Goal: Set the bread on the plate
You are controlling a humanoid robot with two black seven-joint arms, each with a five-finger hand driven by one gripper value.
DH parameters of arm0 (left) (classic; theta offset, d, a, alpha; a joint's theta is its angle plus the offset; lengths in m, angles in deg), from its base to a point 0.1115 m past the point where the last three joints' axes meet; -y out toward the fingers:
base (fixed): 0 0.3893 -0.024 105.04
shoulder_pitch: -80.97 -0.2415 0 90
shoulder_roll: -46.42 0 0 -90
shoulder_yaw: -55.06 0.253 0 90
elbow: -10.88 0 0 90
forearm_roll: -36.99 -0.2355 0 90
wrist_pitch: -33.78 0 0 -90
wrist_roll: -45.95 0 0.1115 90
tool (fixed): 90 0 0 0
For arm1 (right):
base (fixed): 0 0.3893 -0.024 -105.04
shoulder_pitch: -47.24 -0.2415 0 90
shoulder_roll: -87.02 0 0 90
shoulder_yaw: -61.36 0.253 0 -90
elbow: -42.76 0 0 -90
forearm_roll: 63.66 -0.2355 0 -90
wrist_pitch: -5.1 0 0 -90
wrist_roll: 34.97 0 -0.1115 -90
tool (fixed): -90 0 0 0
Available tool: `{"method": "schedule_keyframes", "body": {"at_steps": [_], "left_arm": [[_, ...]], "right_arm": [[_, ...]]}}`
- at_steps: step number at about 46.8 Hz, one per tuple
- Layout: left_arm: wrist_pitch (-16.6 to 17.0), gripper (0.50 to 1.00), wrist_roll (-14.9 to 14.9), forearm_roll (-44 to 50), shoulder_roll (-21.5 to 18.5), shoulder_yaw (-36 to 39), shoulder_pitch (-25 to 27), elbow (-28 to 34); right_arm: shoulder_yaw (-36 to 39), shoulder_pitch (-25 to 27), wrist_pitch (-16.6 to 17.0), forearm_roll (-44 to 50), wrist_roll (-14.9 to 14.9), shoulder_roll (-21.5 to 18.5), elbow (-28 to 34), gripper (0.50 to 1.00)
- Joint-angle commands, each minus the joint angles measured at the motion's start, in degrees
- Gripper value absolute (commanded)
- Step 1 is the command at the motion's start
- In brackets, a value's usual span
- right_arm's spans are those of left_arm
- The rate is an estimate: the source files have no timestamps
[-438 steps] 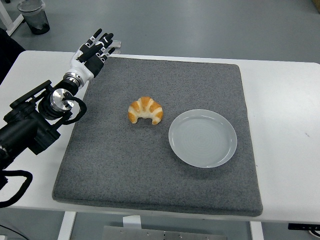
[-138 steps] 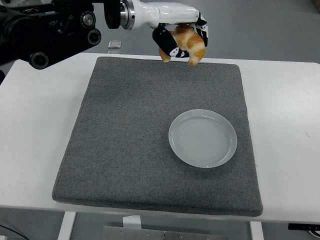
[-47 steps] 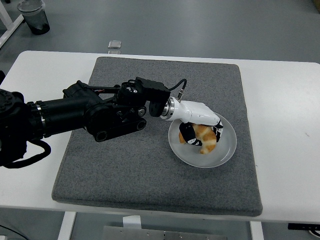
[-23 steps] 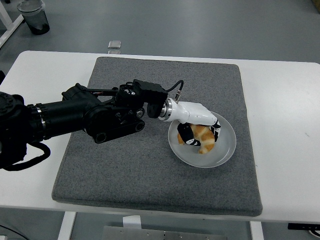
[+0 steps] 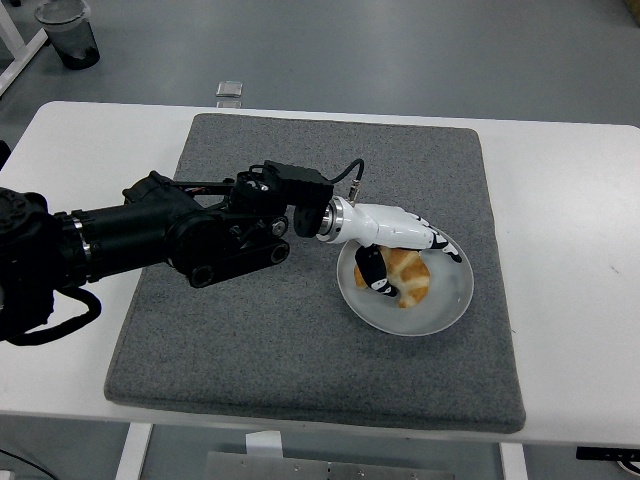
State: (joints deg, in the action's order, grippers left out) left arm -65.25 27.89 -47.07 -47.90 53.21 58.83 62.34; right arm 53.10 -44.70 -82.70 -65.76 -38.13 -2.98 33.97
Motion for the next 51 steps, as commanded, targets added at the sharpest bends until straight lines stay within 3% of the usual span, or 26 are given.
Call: {"method": "schedule_keyframes", "body": {"at_steps": [1,26,39,51], "left_arm": [[0.8,0.992,0.0,2.4,0.0,-0.6,0.0,0.0],[-0.8,0.992,0.0,30.3,-0.9,-5.6,1.0,0.1],[-4.4,0.992,0.0,46.2,-2.6,-8.9,0.2,-0.4],[-10.0,0.992,0.3,64.0,-3.0,-9.3,-1.4,-7.2]], "right_arm": [[0.0,0.0,0.0,0.0,0.0,0.0,0.0,0.93],[0.0,0.0,0.0,0.0,0.0,0.0,0.0,0.93],[0.0,0.0,0.0,0.0,0.0,0.0,0.0,0.93],[0.0,0.0,0.0,0.0,0.0,0.0,0.0,0.93]]}}
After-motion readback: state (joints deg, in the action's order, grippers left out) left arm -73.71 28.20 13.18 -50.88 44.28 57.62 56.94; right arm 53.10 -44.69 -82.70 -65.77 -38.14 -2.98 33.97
